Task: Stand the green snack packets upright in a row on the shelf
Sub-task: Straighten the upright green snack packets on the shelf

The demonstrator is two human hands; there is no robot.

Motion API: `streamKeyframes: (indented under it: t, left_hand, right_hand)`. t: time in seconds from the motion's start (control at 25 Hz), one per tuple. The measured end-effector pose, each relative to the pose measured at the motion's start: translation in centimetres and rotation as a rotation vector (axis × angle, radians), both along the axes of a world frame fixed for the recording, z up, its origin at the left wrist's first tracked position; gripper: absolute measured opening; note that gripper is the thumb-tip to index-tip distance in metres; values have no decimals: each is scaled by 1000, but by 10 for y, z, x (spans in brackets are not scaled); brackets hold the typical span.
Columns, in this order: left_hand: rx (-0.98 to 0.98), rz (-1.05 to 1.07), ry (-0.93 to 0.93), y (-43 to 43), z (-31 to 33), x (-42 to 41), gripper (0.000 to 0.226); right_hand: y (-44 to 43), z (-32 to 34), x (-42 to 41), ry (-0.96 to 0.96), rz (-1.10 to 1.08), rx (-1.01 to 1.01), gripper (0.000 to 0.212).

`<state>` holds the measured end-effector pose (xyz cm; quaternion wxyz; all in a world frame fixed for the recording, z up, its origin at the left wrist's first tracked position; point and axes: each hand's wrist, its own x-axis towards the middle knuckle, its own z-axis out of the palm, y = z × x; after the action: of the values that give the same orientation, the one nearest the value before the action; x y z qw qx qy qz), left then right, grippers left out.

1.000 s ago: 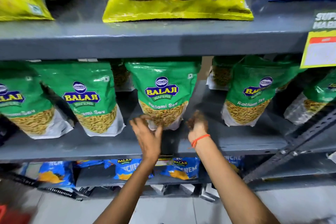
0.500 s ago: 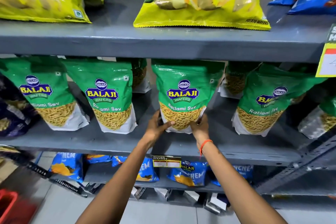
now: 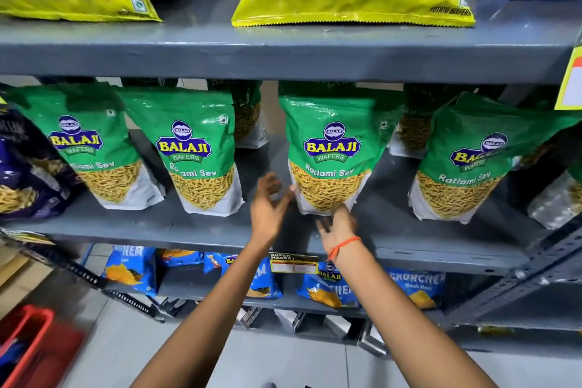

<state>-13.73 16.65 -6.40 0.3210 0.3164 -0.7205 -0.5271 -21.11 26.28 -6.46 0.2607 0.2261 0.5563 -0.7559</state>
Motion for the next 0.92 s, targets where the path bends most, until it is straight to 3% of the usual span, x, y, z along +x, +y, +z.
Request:
streamKeyframes:
  t: [0.08, 0.2, 0.4, 0.48, 0.68, 0.92]
  left_hand:
    - [-116, 140, 82, -9, 9, 19, 33]
    - [-192, 326, 125, -34, 15, 44, 31]
    - [-101, 488, -66, -110, 5, 97, 96]
    - [-83, 364, -20, -142, -4, 112, 99]
    - [138, -178, -13, -177, -13, 117, 76]
    - [179, -188, 23, -157, -10, 104, 74]
  right_hand:
    - [-21, 7, 16, -189, 107, -144, 25]
    - [-60, 17, 37, -236, 225, -196, 26]
    - [-129, 25, 64, 57, 388, -204, 28]
    - [-150, 16, 72, 248, 480, -29, 19]
    - [-155, 13, 87, 532, 607, 140, 36]
    - [-146, 8, 70, 581, 553, 111, 39]
